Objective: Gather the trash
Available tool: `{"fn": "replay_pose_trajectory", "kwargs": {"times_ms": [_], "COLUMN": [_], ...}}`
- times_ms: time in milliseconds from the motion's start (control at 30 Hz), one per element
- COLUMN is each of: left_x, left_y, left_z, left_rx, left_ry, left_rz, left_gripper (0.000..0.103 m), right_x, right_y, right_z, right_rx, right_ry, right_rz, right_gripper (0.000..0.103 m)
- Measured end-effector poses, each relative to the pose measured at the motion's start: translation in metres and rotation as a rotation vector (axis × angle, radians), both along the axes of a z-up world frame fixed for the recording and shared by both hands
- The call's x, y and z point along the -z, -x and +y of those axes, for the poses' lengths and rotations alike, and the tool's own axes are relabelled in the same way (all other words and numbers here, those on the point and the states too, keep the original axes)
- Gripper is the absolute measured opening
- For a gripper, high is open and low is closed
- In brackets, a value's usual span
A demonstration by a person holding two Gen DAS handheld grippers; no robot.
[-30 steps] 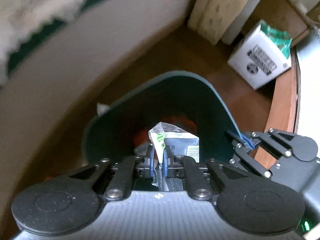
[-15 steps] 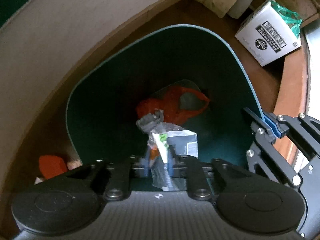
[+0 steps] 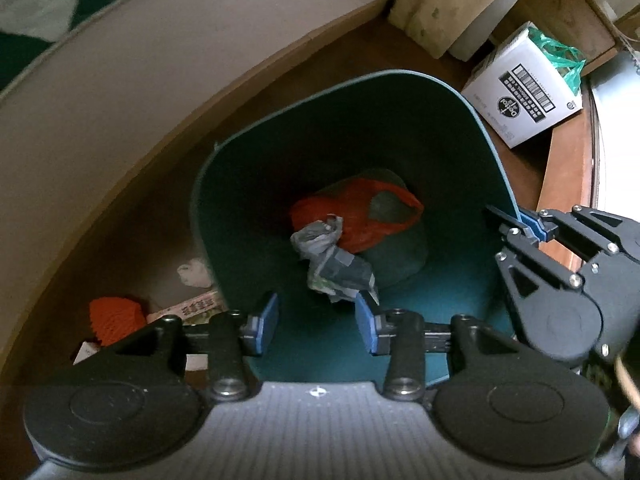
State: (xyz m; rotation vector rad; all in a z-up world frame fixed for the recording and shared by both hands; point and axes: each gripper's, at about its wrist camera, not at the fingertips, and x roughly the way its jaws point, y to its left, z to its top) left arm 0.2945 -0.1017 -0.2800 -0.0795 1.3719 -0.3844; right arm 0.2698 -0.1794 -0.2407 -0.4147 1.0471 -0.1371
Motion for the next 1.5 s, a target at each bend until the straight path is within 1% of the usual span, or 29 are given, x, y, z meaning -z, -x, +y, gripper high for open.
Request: {"fn": "replay_pose_trajectory", "kwargs": {"times_ms": [100,200,333,400,533,667,767,833,900,933,1167,1267,1333,1433,1500], "left_x": [-0.006,-0.011,-0.016,-0.016,-0.01,0.005,0.025,0.04,0.057,0.067,0.137,0.167,0.186,0.22,0.243], "left_y": [0.007,0.013,0.023,0.028,0.039,0.037,0.035,0.032,0.029,0.028,0.02,0.013,0.006,-0.003,-0.006], "left_z": [0.013,0.026,0.044,0.053,0.075,0.096,0.111,0.119,0.126,0.13,0.136,0.137,0.136,0.132,0.126], "left_rx": [-0.019,-0.039,-0.067,-0.083,-0.117,-0.147,-0.152,-0.154,-0.161,-0.164,-0.132,-0.122,-0.111,-0.085,-0.055], "left_ry": [-0.002,-0.013,-0.022,-0.029,-0.031,-0.038,-0.071,-0.072,-0.074,-0.071,-0.065,-0.089,-0.087,-0.068,-0.074], "left_rz": [-0.002,-0.007,-0.009,-0.007,0.009,0.031,0.035,0.053,0.069,0.075,0.154,0.174,0.175,0.215,0.242], "left_gripper": [0.041,0.041,0.041,0.041,0.041,0.041,0.041,0.043,0.055,0.058,0.059,0.074,0.074,0.074,0.074], "right_x": [0.002,0.004,0.007,0.008,0.012,0.015,0.017,0.02,0.02,0.021,0.023,0.023,0.024,0.026,0.027], "right_y": [0.007,0.014,0.025,0.028,0.033,0.037,0.036,0.032,0.029,0.026,0.008,0.001,-0.003,-0.007,-0.008], "right_z": [0.0,-0.001,-0.006,-0.009,-0.015,-0.016,-0.019,-0.023,-0.026,-0.029,-0.032,-0.033,-0.035,-0.039,-0.041], "right_rx": [-0.008,-0.053,-0.104,-0.111,-0.101,-0.092,-0.077,-0.065,-0.058,-0.055,-0.048,-0.048,-0.051,-0.04,-0.039], "right_ry": [0.031,0.075,0.099,0.099,0.087,0.087,0.081,0.078,0.073,0.071,0.063,0.056,0.06,0.053,0.058], "right_rz": [0.035,0.086,0.165,0.201,0.262,0.29,0.307,0.321,0.332,0.339,0.386,0.403,0.412,0.427,0.432], "right_gripper": [0.006,0.008,0.01,0.01,0.01,0.01,0.01,0.01,0.01,0.01,0.01,0.01,0.01,0.01,0.01]}}
